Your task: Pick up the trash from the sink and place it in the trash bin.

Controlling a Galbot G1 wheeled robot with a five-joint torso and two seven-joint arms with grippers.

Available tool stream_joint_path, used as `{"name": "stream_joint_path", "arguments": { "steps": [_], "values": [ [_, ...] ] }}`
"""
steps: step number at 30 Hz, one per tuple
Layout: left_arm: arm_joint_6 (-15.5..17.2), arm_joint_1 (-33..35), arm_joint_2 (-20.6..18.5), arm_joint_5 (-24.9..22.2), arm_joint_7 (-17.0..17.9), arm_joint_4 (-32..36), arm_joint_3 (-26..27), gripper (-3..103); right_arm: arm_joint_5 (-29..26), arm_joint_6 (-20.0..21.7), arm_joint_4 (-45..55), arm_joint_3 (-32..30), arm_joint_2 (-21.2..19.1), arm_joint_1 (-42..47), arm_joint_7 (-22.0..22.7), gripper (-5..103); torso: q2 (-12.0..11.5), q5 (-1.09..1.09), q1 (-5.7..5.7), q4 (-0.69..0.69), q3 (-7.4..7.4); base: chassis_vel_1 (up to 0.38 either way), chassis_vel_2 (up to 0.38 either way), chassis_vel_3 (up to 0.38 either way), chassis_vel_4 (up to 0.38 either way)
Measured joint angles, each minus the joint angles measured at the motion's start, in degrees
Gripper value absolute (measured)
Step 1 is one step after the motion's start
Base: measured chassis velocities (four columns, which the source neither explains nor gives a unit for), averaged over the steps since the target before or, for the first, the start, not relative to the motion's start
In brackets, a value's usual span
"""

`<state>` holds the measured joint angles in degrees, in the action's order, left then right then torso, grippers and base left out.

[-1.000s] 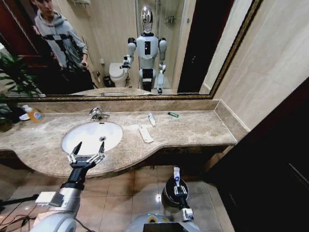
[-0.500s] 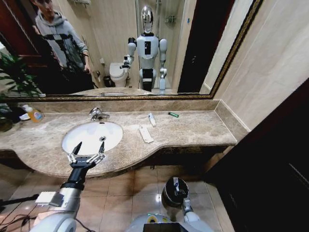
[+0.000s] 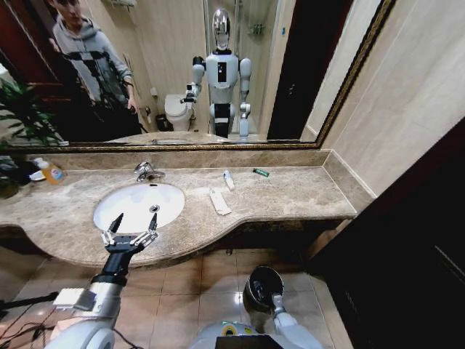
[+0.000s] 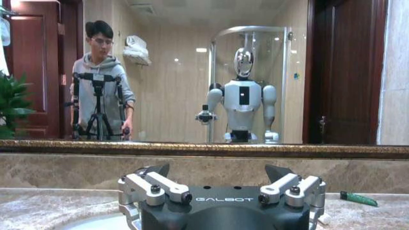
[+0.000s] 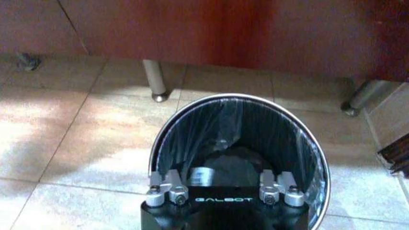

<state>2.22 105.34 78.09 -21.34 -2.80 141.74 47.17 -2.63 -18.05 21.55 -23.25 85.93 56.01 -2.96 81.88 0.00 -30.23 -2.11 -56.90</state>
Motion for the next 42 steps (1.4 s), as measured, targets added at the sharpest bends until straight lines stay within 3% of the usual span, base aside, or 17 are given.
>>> {"name": "stream_joint_path", "arguments": {
  "steps": [4,7,11,21,24,30,34,42],
  "values": [
    [0.0,0.0,0.0,0.0,0.0,0.0,0.0,100,0.4,0.1,0.2,-0.1,0.0,0.5,0.1,70,0.0,0.00,0.00,0.00,0.00,0.000,0.000,0.000,0.000],
    [0.0,0.0,0.0,0.0,0.0,0.0,0.0,100,0.4,0.2,0.6,-0.2,0.3,1.1,0.2,86,0.0,0.00,0.00,0.00,0.00,0.000,0.000,0.000,0.000],
    [0.0,0.0,0.0,0.0,0.0,0.0,0.0,100,0.4,0.1,0.8,-0.1,0.7,1.4,0.4,96,0.0,0.00,0.00,0.00,0.00,0.000,0.000,0.000,0.000],
    [0.0,0.0,0.0,0.0,0.0,0.0,0.0,100,0.5,-0.1,5.9,0.4,1.2,4.5,2.3,100,0.0,0.01,0.00,0.00,0.00,0.000,0.000,0.000,0.000],
    [0.0,0.0,0.0,0.0,0.0,0.0,0.0,100,1.4,-2.1,17.5,1.5,0.6,10.3,7.0,100,0.0,0.00,0.00,0.00,0.00,0.000,0.000,0.000,0.000],
    [0.0,0.0,0.0,0.0,0.0,0.0,0.0,100,4.4,-7.3,34.4,2.4,-0.8,20.7,12.1,100,0.0,-0.01,0.01,0.01,0.00,0.000,0.000,0.000,0.000],
    [0.0,0.0,0.0,0.0,0.0,0.0,0.0,100,9.4,-14.0,50.6,2.0,-1.5,30.8,17.5,100,0.0,0.00,0.01,0.00,0.01,0.000,0.000,0.000,0.000],
    [0.0,0.0,0.0,0.0,0.0,0.0,0.0,100,11.2,-16.7,69.1,2.5,-2.1,43.7,20.2,100,0.0,0.00,0.01,0.02,0.01,0.000,0.000,0.000,0.000]
  ]
}}
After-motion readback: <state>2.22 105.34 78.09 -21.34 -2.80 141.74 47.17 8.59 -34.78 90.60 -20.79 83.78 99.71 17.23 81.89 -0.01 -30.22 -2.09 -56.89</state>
